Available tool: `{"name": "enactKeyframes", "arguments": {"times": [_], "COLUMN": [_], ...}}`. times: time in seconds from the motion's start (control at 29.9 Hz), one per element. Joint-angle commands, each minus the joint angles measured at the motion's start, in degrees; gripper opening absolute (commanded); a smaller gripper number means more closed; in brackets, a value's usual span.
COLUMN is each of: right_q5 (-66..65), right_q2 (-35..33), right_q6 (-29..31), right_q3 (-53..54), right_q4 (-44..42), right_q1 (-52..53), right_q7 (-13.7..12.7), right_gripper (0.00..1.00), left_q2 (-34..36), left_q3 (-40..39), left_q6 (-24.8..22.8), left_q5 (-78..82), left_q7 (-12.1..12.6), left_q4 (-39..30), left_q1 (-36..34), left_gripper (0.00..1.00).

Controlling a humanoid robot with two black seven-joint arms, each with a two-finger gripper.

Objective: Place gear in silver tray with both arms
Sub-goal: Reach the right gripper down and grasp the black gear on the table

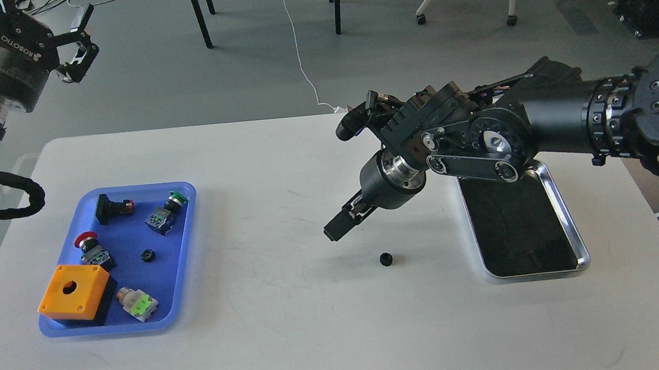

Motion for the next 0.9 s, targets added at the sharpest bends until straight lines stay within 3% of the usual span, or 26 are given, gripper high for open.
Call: {"name": "enactKeyframes", "arguments": {"times": [0.0,0.13,0.3,0.47,0.53,0.87], "right_q5": [-0.7,-0.7,-0.7,-0.6,-0.6,-0.6], "right_q2": [0.0,0.0,0.0,0.0,0.0,0.0], "right_q6": [-0.7,-0.9,-1.5,-1.6,-1.6,-1.6], "right_q3": [-2.6,-4.6,-6.5,-6.7,-6.7,-6.9], "right_q4": [0.1,-0.2,-0.5,-0.5,-0.3,-0.3], "right_q1": [-2.2,-3.7,-4.9,-5.1,-5.1,-5.1], "right_q7": [0.2,0.2,0.2,0.3,0.3,0.0], "right_gripper": [0.94,0.93,0.89,0.65,0.61,0.58], "left_q2": [-1.7,-5.0,-5.5,-6.0,-6.0,-5.6], "left_q3": [0.4,0.8,0.6,0.3,0.2,0.1], "left_q6": [0.7,0.2,0.1,-0.1,-0.2,-0.3], "left_q5": [0.0,0.5,0.5,0.2,0.1,0.0], "left_q7": [0.0,1.4,3.0,2.5,2.4,2.3], "left_q4": [1.9,7.1,7.2,7.2,7.2,7.2], "left_q1": [0.3,0.4,0.3,0.5,0.5,0.6], "left_gripper": [0.98,0.98,0.98,0.98,0.98,0.98]}}
